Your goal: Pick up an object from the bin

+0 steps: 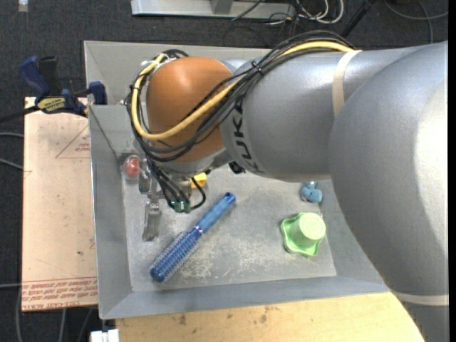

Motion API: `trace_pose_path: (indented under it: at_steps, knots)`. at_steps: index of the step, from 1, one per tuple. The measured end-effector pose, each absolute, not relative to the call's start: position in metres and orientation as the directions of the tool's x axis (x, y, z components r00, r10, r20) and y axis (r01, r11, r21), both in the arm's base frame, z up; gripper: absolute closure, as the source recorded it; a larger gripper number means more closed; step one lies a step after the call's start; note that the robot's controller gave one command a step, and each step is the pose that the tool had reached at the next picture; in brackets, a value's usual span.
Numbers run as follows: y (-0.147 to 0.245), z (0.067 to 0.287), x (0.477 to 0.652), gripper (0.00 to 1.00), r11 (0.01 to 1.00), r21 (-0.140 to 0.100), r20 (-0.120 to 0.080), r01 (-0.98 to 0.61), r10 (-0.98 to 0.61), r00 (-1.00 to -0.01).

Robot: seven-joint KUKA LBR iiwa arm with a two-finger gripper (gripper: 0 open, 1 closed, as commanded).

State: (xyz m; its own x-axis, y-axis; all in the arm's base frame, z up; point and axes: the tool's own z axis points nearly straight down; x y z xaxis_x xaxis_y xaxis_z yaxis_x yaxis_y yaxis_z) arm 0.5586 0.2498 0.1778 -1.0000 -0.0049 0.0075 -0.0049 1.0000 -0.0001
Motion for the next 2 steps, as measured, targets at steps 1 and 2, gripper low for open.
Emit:
trace_pose_path:
  at_steps: [1,2]
  knots:
    - [0.1629,0.0712,0.5277,0.00,0.966,-0.001,0.006,-0.257,-0.257,-0.966]
    - [0.1656,0.0735,0.5287,1.00,0.966,0.002,0.001,-0.259,-0.259,-0.966]
